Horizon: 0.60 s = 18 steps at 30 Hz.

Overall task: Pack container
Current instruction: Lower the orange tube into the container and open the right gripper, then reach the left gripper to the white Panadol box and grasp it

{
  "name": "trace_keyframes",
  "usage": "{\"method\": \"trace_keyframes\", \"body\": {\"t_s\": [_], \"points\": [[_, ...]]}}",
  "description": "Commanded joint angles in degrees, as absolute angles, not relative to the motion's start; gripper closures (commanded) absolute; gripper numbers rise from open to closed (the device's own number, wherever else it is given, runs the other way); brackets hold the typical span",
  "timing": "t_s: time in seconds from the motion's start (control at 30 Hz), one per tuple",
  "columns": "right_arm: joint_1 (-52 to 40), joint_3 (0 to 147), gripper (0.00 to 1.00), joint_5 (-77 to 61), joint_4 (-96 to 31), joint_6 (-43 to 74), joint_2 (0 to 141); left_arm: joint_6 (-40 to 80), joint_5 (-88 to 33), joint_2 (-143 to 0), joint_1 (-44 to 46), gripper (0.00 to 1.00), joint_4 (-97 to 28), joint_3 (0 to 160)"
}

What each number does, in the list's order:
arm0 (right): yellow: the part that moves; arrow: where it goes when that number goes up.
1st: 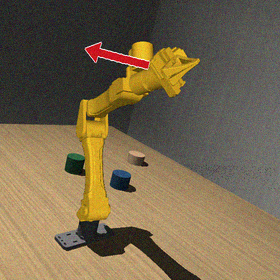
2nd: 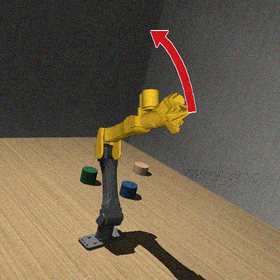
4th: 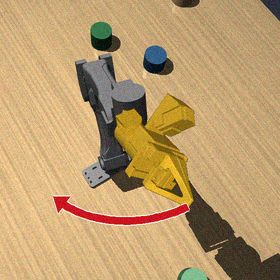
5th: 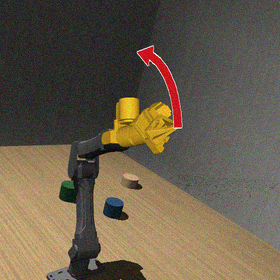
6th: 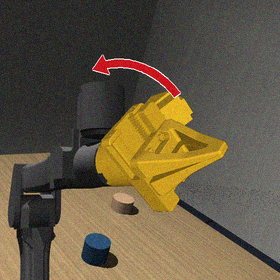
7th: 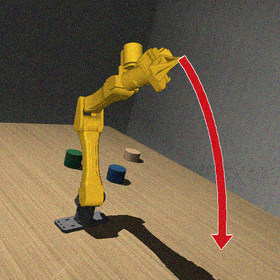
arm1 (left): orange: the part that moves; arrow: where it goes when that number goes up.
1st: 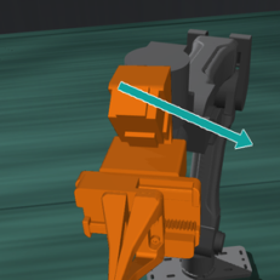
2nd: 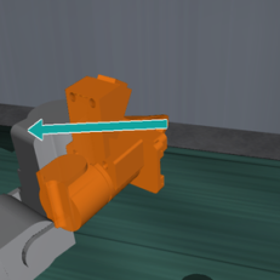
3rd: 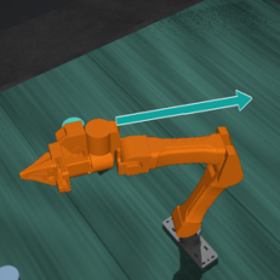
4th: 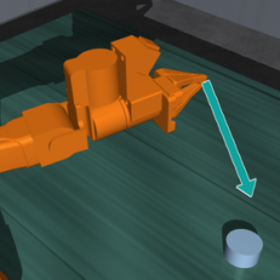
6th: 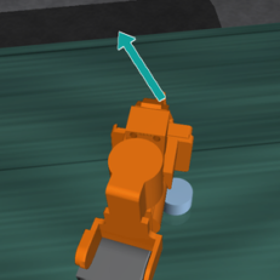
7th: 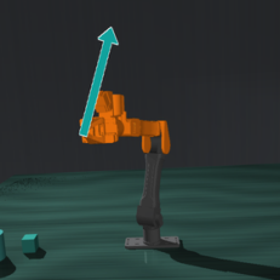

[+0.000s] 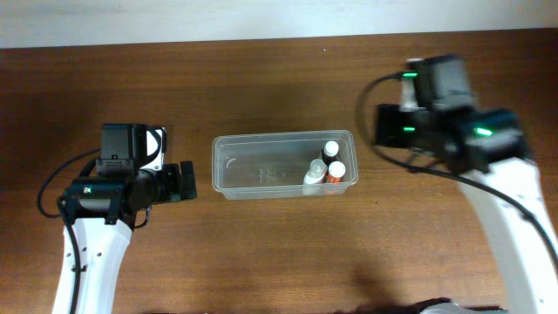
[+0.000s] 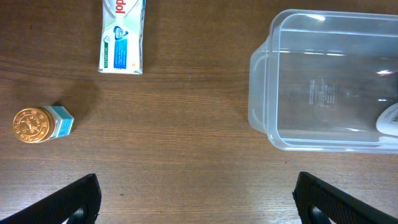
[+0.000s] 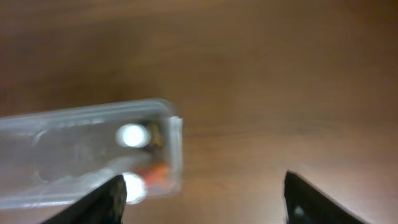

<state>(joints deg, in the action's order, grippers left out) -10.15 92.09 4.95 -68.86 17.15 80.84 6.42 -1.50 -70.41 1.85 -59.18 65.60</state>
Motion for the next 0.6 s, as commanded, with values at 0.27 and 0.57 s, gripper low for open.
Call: {"method": "trace_keyframes", "body": {"t_s": [0.27,0.57], "points": [[11.3,83.5,0.21,-0.3,-76.6,13.8,81.1,5.5,1.9,-84.2,-5.9,0.01,-65.5,90.9],[11.3,81.1,0.2,-0.7,-74.6,13.7,81.1,5.9,1.7,-104.9,-10.8,0.01,-59.0,95.2]]}}
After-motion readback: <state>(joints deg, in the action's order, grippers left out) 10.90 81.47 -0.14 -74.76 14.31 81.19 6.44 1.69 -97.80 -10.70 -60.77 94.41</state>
